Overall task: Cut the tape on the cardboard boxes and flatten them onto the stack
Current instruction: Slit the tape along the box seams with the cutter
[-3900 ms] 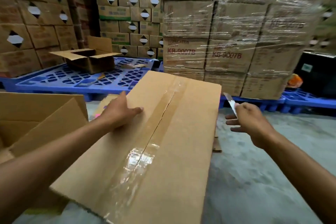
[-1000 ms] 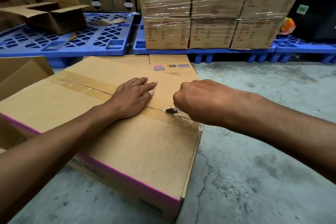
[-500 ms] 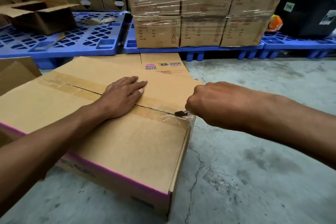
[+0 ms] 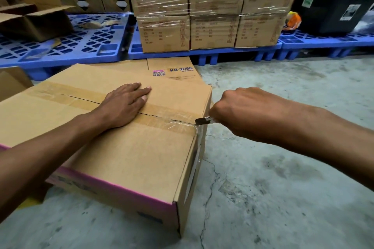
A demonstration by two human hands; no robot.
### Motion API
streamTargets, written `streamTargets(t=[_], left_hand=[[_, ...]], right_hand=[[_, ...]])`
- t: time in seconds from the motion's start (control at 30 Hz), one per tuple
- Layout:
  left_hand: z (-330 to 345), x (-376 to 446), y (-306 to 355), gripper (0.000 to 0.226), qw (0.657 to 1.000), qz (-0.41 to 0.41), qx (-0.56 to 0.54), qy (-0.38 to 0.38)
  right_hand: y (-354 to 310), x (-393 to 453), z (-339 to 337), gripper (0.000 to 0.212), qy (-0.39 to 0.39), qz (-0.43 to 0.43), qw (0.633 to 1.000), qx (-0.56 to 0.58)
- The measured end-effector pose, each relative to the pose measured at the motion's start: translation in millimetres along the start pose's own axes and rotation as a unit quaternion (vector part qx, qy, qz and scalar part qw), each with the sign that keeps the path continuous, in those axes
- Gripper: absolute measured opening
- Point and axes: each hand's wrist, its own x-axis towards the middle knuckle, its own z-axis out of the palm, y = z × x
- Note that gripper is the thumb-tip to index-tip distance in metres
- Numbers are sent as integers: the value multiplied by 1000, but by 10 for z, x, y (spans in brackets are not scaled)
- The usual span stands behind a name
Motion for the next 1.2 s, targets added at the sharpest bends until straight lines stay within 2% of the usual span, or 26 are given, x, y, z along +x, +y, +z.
streamTargets(t=[0.1,0.2,0.23,0.3,0.33,0.4,0.47,0.53,0.6,0.7,0.97,1.2], left_hand=[[-38,3,31,46,1000,-11,8,-1],[-70,29,152,47,1000,-15,20,-13],[-70,45,230,49,999,-14,21,-21],[-62,93,408,52,999,-14,8,-38],[-63,128,504,53,999,-12,-6,-44],[-73,207,700,54,998,-7,-35,-53],[-76,292,882,57,997,-25,-48,-61],[-72,367,1031,68,995,-60,-38,-64],[-46,451,1142,83,995,-73,-1,-72],[-26,538,1204,98,992,-84,26,-94],[-108,612,1249,86,992,-60,71,-80],[-110,627,1207,86,993,-38,88,-69]], right_hand=[[77,-86,56,38,-24,24,999,6],[154,-150,262,22,18,94,986,138],[176,-143,339,24,35,136,965,223],[187,-95,479,26,45,218,881,418],[175,-64,540,27,42,244,836,490],[143,-14,660,28,35,269,773,574],[104,6,732,28,36,270,737,618],[83,8,750,27,48,269,718,640],[73,-1,753,26,62,267,713,646],[55,-6,744,25,62,260,724,636],[55,6,676,31,42,245,760,601],[92,2,659,27,39,248,759,601]])
